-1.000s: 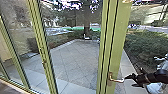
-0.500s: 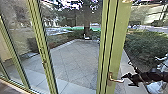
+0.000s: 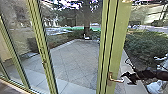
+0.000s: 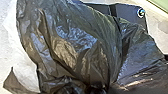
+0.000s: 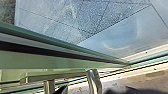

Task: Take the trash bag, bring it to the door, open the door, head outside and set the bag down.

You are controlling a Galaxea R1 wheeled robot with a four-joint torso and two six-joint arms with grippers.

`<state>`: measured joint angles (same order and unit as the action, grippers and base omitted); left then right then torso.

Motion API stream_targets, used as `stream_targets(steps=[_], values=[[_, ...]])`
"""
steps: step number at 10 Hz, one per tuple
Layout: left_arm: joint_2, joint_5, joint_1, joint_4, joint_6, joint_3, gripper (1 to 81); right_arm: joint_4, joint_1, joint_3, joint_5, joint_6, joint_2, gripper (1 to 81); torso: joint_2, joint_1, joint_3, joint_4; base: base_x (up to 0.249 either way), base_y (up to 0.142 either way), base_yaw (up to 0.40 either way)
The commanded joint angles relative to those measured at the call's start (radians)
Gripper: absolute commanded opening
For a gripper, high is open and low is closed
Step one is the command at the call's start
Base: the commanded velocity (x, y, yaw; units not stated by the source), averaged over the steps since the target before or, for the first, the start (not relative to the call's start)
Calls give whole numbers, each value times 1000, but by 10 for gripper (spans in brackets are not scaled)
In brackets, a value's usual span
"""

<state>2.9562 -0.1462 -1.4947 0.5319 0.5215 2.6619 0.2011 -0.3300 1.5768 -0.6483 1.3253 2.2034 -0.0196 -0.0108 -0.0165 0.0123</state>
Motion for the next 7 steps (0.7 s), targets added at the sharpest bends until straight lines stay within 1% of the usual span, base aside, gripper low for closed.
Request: stream_targets(steps=[1,3,6,7], values=[[-2,-85,43,13,0,0,10,-42,122,63,-25,5,61,811,0,0,0,0,0,0,0],[0,-84,40,13,0,7,10,-43,102,100,-25,5,101,811,0,0,0,0,0,0,0],[5,-84,40,13,0,9,10,-97,58,162,-24,5,139,811,0,0,0,0,0,0,0],[5,-84,40,13,0,9,10,-104,47,182,-24,5,155,811,0,0,0,0,0,0,0]])
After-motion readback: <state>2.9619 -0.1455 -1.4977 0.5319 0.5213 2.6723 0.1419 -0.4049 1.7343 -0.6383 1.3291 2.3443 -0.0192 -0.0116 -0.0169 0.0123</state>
